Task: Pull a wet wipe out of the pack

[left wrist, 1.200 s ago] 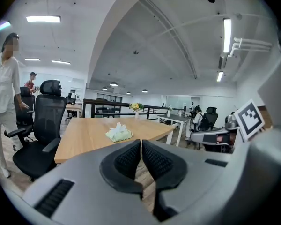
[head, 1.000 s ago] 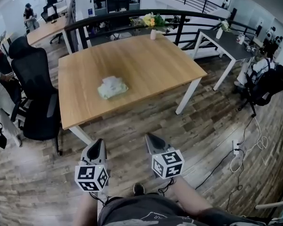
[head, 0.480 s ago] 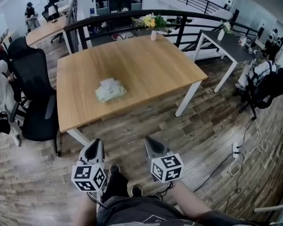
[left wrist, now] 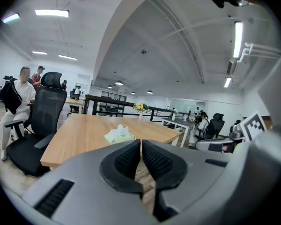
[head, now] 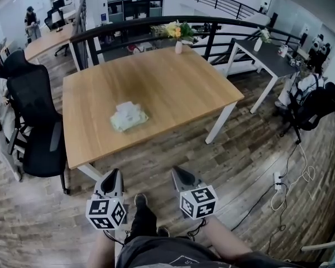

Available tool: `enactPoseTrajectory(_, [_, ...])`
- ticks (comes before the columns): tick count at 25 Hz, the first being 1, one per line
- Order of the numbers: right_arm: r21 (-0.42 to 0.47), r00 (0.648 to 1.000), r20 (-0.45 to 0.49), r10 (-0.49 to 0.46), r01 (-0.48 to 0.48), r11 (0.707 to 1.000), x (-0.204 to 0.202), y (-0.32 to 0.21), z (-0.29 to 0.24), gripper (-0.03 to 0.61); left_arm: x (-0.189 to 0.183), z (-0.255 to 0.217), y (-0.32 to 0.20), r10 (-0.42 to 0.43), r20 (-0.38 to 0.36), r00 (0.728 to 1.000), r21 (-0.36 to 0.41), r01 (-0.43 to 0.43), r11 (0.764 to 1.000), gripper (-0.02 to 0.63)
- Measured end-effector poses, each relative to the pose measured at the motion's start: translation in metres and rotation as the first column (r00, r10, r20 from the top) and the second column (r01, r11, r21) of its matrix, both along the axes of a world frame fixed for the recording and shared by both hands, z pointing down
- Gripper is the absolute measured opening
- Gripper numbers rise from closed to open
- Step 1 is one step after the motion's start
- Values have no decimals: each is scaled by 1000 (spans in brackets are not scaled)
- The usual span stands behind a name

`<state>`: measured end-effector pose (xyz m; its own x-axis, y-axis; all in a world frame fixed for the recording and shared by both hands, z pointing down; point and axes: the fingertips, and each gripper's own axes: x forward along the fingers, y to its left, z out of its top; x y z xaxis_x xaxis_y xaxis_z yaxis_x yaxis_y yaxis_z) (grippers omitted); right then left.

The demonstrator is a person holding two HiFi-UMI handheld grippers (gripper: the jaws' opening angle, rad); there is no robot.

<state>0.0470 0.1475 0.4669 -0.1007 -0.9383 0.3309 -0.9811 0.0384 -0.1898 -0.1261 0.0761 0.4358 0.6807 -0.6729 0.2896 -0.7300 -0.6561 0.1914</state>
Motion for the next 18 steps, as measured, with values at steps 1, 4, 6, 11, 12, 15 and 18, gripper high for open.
enactPoseTrajectory(1, [-3,1000,-1,1,-1,1000,1,-6,1,28,1,2,-5,3,-1,1000,-4,-3,1000,25])
enactPoseTrajectory(4, [-15,1000,-9,-11,11,1000,-1,-23,5,28,4,9,-23,8,-8,1000,-24,-8,1000,25])
enactPoseTrajectory(6, [-21,1000,-17,-21,21,1000,-1,-36,8,28,6,13,-36,7,-14,1000,-35,-8,999,25])
enactPoseTrajectory(11, [-20,1000,-20,-12,12,1000,6,-78,10,28,14,18,-78,18,-11,1000,-40,-18,999,23])
enactPoseTrajectory(12, [-21,1000,-21,-9,9,1000,8,-87,10,28,17,19,-88,21,-10,1000,-42,-21,999,23])
enactPoseTrajectory(15, [-25,1000,-21,6,-7,1000,19,-113,8,28,28,19,-117,33,-13,999,-44,-33,998,25])
enactPoseTrajectory(18, [-29,999,-27,24,-25,999,30,-139,6,28,39,20,-143,49,-15,999,-50,-50,997,25])
